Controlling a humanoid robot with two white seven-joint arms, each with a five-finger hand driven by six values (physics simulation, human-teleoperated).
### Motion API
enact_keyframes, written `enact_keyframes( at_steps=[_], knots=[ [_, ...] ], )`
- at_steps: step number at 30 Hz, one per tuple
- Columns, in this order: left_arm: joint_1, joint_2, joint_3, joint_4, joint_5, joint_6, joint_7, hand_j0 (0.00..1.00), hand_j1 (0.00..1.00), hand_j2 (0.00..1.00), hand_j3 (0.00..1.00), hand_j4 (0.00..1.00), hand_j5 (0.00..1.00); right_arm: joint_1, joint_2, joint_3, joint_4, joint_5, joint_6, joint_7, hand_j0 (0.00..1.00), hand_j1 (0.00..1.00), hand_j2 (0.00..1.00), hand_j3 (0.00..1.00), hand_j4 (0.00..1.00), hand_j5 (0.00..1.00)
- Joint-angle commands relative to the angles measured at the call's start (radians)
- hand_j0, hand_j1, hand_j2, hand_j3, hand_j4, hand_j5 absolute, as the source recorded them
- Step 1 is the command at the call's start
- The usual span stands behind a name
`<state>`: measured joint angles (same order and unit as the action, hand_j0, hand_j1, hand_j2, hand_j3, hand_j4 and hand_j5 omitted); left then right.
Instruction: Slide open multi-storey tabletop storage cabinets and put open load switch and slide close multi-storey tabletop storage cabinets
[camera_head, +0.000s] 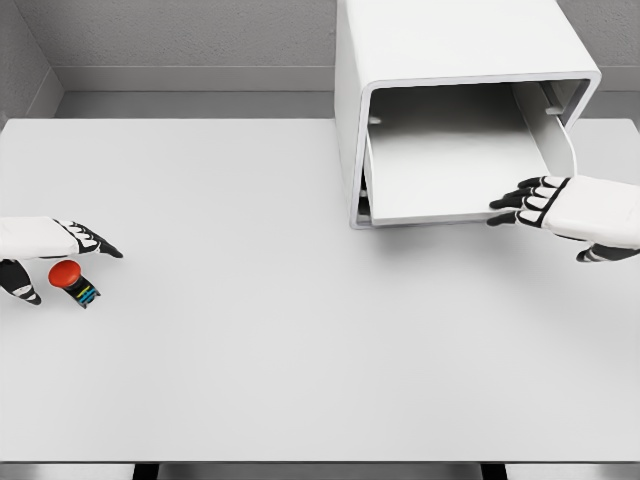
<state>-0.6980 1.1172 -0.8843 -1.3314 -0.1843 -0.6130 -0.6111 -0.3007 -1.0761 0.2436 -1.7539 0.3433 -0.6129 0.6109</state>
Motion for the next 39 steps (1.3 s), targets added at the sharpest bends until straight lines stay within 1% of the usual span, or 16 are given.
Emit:
enact_keyframes(
  at_steps=[1, 4, 7, 9, 11, 13, 16, 19, 22, 24, 31, 32, 33, 35, 37, 39],
  knots=[
    [0.000, 0.001, 0.001, 0.000, 0.005, 0.002, 0.000, 1.00, 1.00, 1.00, 1.00, 1.00, 1.00, 0.000, -0.002, -0.001, -0.002, -0.004, 0.002, 0.000, 1.00, 1.00, 1.00, 1.00, 1.00, 1.00],
    [0.000, 0.001, 0.001, 0.000, 0.005, 0.002, 0.000, 1.00, 1.00, 1.00, 1.00, 1.00, 1.00, 0.002, -0.002, -0.001, -0.003, -0.006, 0.002, 0.000, 1.00, 1.00, 1.00, 1.00, 1.00, 1.00],
    [0.000, 0.001, 0.001, -0.002, 0.003, 0.002, 0.000, 0.98, 0.98, 0.98, 0.98, 0.98, 0.98, 0.000, -0.002, -0.003, -0.003, -0.043, 0.002, 0.000, 1.00, 1.00, 1.00, 1.00, 1.00, 1.00],
    [0.000, 0.001, 0.001, -0.002, 0.003, 0.002, 0.000, 0.96, 0.96, 0.96, 0.96, 0.96, 0.96, 0.000, -0.002, -0.003, -0.003, -0.044, 0.002, 0.000, 1.00, 1.00, 1.00, 1.00, 1.00, 1.00],
    [0.000, 0.001, 0.001, -0.002, 0.003, 0.002, 0.000, 0.94, 0.94, 0.94, 0.94, 0.94, 0.94, 0.008, -0.002, -0.029, -0.003, -0.058, 0.002, 0.000, 1.00, 1.00, 1.00, 1.00, 1.00, 1.00],
    [0.009, 0.003, -0.001, -0.005, 0.003, 0.002, 0.000, 0.93, 0.93, 0.93, 0.93, 0.93, 0.93, 0.012, -0.002, -0.033, -0.003, -0.066, 0.002, 0.000, 1.00, 1.00, 1.00, 1.00, 1.00, 1.00],
    [0.014, 0.004, -0.001, -0.005, 0.003, 0.002, 0.000, 0.87, 0.87, 0.87, 0.87, 0.87, 0.87, 0.012, -0.008, -0.033, -0.003, -0.066, 0.002, 0.000, 1.00, 1.00, 1.00, 1.00, 1.00, 1.00],
    [0.015, 0.006, -0.001, -0.005, 0.003, 0.002, 0.000, 0.86, 0.86, 0.86, 0.86, 0.86, 0.86, 0.023, -0.021, -0.033, -0.003, -0.066, 0.002, 0.000, 1.00, 1.00, 1.00, 1.00, 1.00, 1.00],
    [0.015, 0.006, 0.001, -0.005, 0.003, 0.002, 0.000, 0.86, 0.86, 0.86, 0.86, 0.86, 0.86, 0.023, -0.021, -0.040, -0.003, -0.067, 0.002, 0.000, 1.00, 1.00, 1.00, 1.00, 1.00, 1.00],
    [0.014, 0.007, 0.001, -0.005, 0.003, 0.002, 0.000, 0.86, 0.86, 0.86, 0.86, 0.86, 0.86, 0.023, -0.022, -0.044, -0.003, -0.092, 0.002, 0.000, 1.00, 1.00, 1.00, 1.00, 1.00, 1.00],
    [0.014, 0.009, 0.001, -0.005, 0.003, 0.002, 0.000, 0.83, 0.83, 0.83, 0.83, 0.83, 0.83, 0.031, -0.022, -0.072, -0.003, -0.095, 0.002, 0.000, 1.00, 1.00, 1.00, 1.00, 1.00, 1.00],
    [0.014, 0.009, -0.001, -0.006, 0.003, 0.002, 0.000, 0.81, 0.81, 0.81, 0.81, 0.81, 0.81, 0.031, -0.022, -0.073, -0.003, -0.121, 0.002, 0.000, 1.00, 1.00, 1.00, 1.00, 1.00, 1.00],
    [0.014, 0.009, -0.001, -0.006, 0.003, 0.002, 0.000, 0.76, 0.76, 0.76, 0.76, 0.76, 0.76, 0.031, -0.024, -0.075, -0.003, -0.132, 0.002, 0.000, 1.00, 1.00, 1.00, 1.00, 1.00, 1.00],
    [0.015, 0.010, -0.001, -0.008, 0.003, 0.002, 0.000, 0.76, 0.76, 0.76, 0.76, 0.76, 0.76, 0.031, -0.024, -0.087, -0.004, -0.136, 0.002, 0.000, 1.00, 1.00, 1.00, 1.00, 1.00, 1.00],
    [0.015, 0.032, -0.001, -0.020, 0.005, 0.002, 0.000, 0.76, 0.76, 0.76, 0.76, 0.76, 0.76, 0.031, -0.036, -0.101, -0.004, -0.173, 0.002, 0.000, 1.00, 1.00, 1.00, 1.00, 1.00, 1.00],
    [0.015, 0.033, -0.002, -0.026, 0.005, 0.002, 0.000, 0.76, 0.76, 0.76, 0.76, 0.76, 0.76, 0.031, -0.038, -0.109, -0.004, -0.181, 0.002, 0.000, 1.00, 1.00, 1.00, 1.00, 1.00, 1.00]
  ],
)
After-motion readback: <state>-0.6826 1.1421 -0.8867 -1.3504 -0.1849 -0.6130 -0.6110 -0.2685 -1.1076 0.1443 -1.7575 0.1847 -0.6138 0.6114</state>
